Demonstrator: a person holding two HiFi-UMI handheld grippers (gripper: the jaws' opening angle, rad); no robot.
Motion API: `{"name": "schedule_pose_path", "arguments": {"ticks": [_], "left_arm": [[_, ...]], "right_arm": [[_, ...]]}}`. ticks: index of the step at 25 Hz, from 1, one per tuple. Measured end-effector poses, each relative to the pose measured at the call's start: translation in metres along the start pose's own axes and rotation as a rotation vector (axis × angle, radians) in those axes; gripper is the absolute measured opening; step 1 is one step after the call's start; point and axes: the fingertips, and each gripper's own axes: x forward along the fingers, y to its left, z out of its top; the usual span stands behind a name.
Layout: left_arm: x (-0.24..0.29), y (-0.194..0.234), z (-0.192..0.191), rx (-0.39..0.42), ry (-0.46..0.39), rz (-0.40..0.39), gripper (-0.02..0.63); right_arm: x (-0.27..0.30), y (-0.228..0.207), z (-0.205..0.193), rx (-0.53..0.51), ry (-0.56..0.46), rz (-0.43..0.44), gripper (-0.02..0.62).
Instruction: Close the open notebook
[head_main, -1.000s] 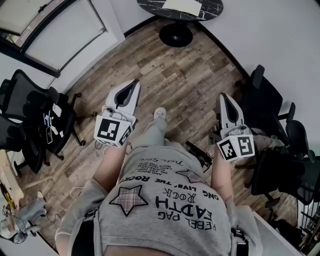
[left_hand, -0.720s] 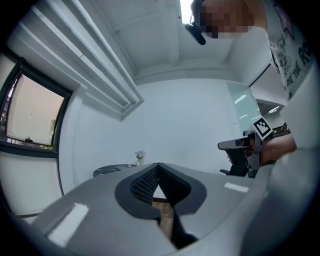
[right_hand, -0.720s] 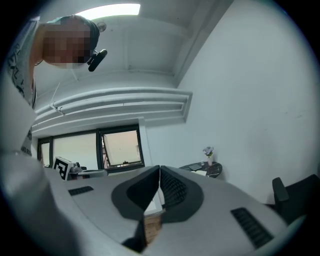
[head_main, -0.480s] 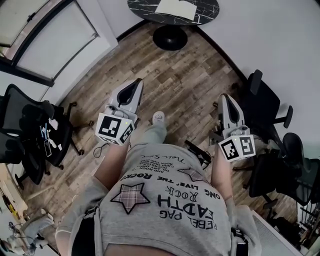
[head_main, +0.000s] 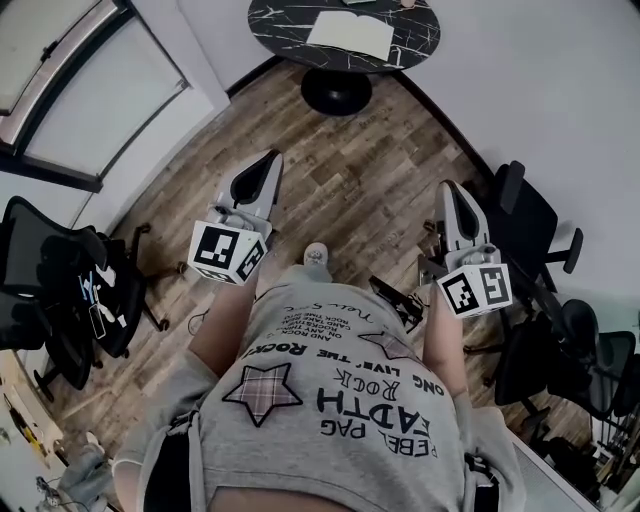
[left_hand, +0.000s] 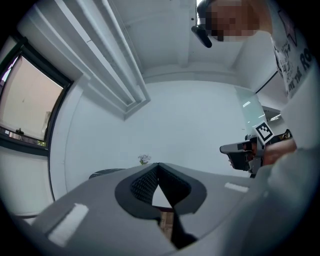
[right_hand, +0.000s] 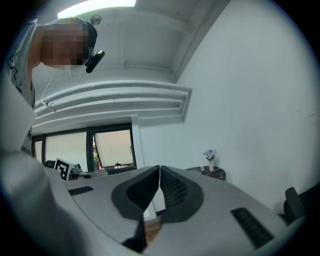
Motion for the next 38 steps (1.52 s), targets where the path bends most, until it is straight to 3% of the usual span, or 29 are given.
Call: {"name": "schedule_pose_path", "arguments": {"ticks": [16,28,38], "left_arm": [[0.078,0.056,-0.008,-0.018,0.011,-0.045,0.009],[0.104,0.078,-0.026,-0.033,0.049,-0.004,0.009],[0.170,0.106,-0.033,-0.038,0.063,0.051,0.009]], "right_arm": [[0.094,-0.037,-0.004,0.026,0.006,-0.007,0.014],[0.137,-0.059,-0.013,0.041,0.026,0.044,0.014],[0.206,-0.111,-0.012,0.061,0.039,0.106,0.014]]}}
